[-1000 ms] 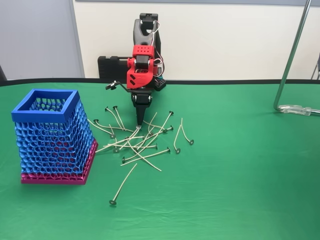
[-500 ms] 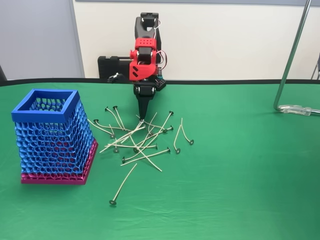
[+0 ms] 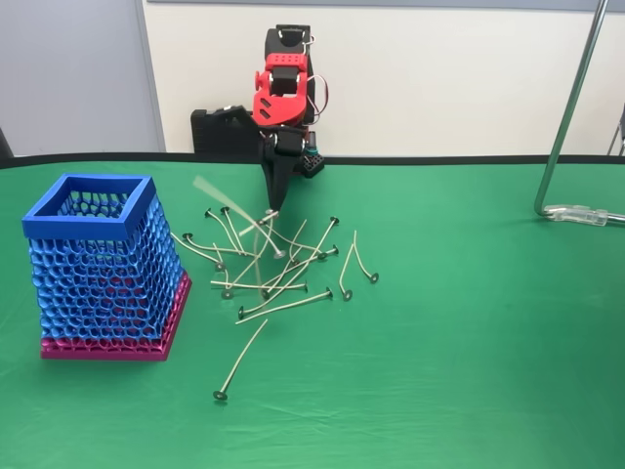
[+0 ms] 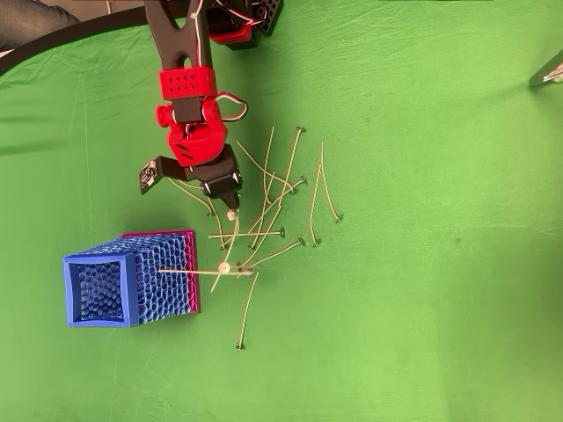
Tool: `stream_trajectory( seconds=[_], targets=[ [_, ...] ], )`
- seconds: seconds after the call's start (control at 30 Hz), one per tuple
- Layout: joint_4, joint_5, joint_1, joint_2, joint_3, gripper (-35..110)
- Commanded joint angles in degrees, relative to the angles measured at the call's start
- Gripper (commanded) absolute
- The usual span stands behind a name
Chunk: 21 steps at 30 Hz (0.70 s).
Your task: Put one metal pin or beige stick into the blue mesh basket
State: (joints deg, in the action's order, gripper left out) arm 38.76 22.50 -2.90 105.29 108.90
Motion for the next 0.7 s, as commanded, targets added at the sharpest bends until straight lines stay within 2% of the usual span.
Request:
stream_trajectory(
  seconds=[0.0,0.43,0.67],
  targets=[
    [-2.9,1.5,0.3,3.0,-1.8,1],
    [-19.2,5.4,-2.2,4.2,0.4,1],
    [-18.2,1.7,-5.6,1.6,-7.4,0]
  ],
)
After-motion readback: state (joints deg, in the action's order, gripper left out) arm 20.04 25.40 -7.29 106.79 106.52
